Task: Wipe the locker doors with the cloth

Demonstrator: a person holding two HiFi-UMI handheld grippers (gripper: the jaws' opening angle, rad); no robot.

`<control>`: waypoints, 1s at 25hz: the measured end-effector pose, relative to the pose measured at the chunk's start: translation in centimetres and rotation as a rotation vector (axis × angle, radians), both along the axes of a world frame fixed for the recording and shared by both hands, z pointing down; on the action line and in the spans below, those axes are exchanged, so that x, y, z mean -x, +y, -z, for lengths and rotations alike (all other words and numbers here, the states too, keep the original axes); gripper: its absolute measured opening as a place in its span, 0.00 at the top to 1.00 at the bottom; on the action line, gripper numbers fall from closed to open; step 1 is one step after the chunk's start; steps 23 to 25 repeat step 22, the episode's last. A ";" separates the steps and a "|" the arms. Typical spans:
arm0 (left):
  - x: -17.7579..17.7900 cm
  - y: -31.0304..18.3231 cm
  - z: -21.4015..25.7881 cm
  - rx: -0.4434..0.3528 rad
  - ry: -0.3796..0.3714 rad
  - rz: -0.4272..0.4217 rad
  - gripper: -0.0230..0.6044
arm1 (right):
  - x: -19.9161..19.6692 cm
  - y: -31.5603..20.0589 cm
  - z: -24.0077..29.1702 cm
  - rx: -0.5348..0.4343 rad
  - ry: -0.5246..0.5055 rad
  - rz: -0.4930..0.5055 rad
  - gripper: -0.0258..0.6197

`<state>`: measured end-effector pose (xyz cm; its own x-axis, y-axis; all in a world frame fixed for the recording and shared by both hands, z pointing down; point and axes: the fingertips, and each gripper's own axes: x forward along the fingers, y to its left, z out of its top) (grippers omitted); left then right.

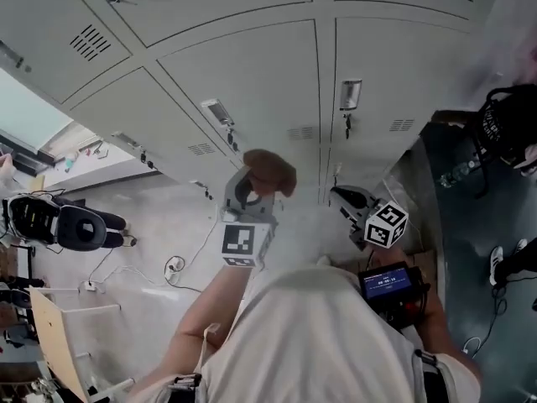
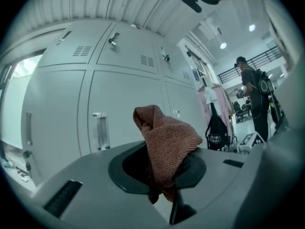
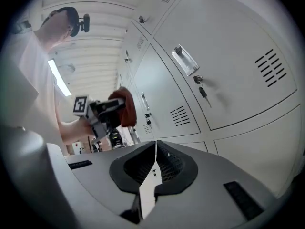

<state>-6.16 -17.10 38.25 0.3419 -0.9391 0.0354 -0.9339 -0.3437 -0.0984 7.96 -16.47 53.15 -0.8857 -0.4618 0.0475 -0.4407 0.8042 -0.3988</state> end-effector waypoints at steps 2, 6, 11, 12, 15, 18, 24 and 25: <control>2.0 2.2 -3.7 0.074 -0.005 0.023 0.85 | 0.8 0.3 0.4 -0.003 0.001 0.006 0.93; 6.0 5.8 -9.4 0.173 -0.004 0.067 0.85 | 3.1 1.4 0.9 -0.001 -0.004 0.038 0.93; 9.5 8.0 -12.4 0.244 0.037 0.088 0.85 | 6.3 2.3 1.2 -0.003 0.005 0.066 0.93; 10.0 8.2 -12.5 0.245 0.038 0.090 0.85 | 6.8 2.6 1.2 -0.003 0.009 0.071 0.93; 10.6 8.1 -12.0 0.224 0.041 0.078 0.85 | 7.9 3.1 1.4 -0.006 0.017 0.077 0.93; 10.7 8.1 -11.7 0.224 0.036 0.059 0.85 | 8.5 3.5 1.6 -0.011 0.022 0.075 0.93; 10.7 7.8 -11.1 0.194 0.047 0.045 0.85 | 8.8 3.6 2.0 -0.021 0.025 0.070 0.93; 10.7 7.8 -11.1 0.194 0.047 0.045 0.85 | 8.8 3.6 2.0 -0.021 0.025 0.070 0.93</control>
